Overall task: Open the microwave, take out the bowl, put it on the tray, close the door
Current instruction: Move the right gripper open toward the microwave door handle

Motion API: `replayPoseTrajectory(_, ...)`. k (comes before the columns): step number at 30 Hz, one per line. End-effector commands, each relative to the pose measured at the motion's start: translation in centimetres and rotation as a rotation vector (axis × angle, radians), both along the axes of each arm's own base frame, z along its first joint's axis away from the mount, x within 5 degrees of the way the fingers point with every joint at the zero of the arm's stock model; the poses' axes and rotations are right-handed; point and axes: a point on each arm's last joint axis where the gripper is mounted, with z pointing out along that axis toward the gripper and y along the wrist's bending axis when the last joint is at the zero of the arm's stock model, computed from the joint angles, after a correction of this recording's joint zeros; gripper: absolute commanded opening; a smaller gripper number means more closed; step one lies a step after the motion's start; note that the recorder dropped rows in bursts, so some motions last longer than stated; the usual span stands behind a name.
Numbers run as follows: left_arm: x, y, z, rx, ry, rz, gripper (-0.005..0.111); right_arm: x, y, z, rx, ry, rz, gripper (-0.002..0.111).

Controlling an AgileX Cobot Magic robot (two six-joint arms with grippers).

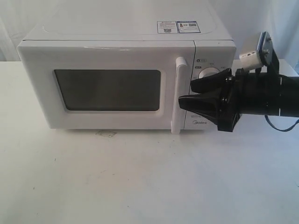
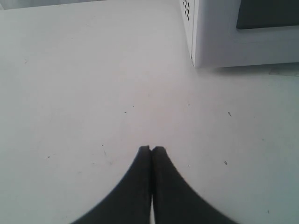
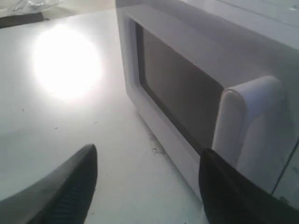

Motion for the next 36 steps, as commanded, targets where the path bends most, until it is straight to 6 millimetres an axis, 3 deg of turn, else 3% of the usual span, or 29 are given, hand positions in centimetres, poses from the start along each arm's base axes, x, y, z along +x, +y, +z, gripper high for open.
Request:
replayPoseTrajectory(1, 0.0, 0.0, -0.1, -0.002, 0.001, 0.001, 0.0, 0.7, -0.4, -0.5, 0.037, 0.012, -0.061, 0.06)
replayPoseTrajectory(10, 0.0, 0.0, -0.1, -0.002, 0.001, 0.001, 0.0, 1.9, -0.6, -2.1, 0.056, 0.076, -0.085, 0.06)
replayPoseTrajectory(36, 0.0, 0.0, -0.1, -0.002, 0.001, 0.001, 0.0, 3.1, 1.0, -0.9, 0.007, 0.022, -0.073, 0.06)
